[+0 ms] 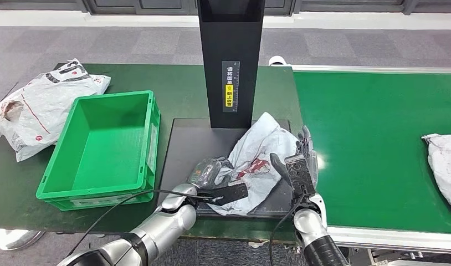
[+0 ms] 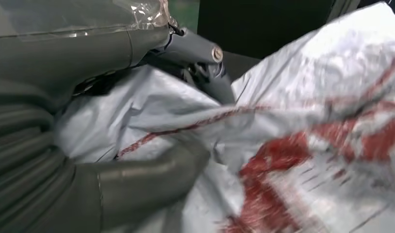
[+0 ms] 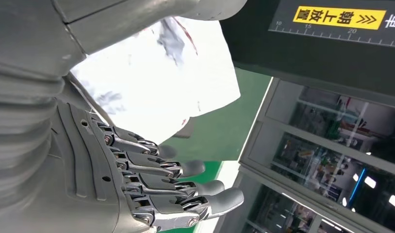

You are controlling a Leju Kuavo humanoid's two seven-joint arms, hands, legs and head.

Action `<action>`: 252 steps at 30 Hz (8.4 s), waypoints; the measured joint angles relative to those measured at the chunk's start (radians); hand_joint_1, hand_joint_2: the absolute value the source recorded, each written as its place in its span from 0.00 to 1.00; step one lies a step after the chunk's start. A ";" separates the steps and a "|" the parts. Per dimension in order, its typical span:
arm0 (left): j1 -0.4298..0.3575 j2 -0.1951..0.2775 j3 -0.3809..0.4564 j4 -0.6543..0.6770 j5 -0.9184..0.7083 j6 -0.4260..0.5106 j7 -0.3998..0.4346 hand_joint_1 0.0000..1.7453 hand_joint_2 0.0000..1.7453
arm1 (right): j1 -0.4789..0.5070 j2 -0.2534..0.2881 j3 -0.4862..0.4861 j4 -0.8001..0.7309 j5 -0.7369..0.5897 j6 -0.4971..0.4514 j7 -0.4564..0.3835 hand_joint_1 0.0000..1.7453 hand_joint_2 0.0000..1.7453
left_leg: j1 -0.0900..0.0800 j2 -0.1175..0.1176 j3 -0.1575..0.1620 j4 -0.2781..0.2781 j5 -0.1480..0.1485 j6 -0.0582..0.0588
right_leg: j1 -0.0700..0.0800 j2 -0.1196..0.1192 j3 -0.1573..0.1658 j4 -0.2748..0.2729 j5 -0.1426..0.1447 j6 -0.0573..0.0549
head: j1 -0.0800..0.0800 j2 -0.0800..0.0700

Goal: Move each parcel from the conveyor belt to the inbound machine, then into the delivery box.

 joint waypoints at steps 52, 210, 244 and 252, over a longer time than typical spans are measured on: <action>0.139 0.474 0.887 -0.495 -0.389 0.048 0.159 0.02 1.00 | 0.194 -0.001 -0.154 -0.214 0.104 -0.009 0.021 0.00 1.00 | 0.003 0.007 -0.005 -0.001 -0.001 -0.009 | 0.006 0.009 -0.010 0.001 -0.002 -0.007 | 0.000 0.000; 0.055 0.019 0.323 -0.276 0.825 -0.165 -0.373 0.00 1.00 | -0.245 -0.238 -0.754 0.639 1.145 -0.240 0.386 1.00 1.00 | -0.002 0.002 -0.006 0.001 -0.002 0.002 | -0.002 0.004 -0.006 0.000 0.000 0.003 | 0.000 0.000; 0.004 0.065 0.352 -0.324 0.758 -0.121 -0.396 0.00 1.00 | -0.072 -0.044 0.391 -0.020 0.492 0.386 0.243 0.00 1.00 | 0.000 0.002 -0.008 0.001 0.000 0.000 | 0.000 0.004 -0.010 0.000 0.000 0.001 | 0.000 0.000; -0.008 0.056 0.351 -0.325 0.779 -0.111 -0.400 0.00 1.00 | -0.115 -0.053 0.449 0.041 0.454 0.419 0.262 0.00 1.00 | 0.000 0.002 -0.008 0.001 0.000 0.000 | 0.000 0.004 -0.010 0.000 0.000 0.001 | 0.000 0.000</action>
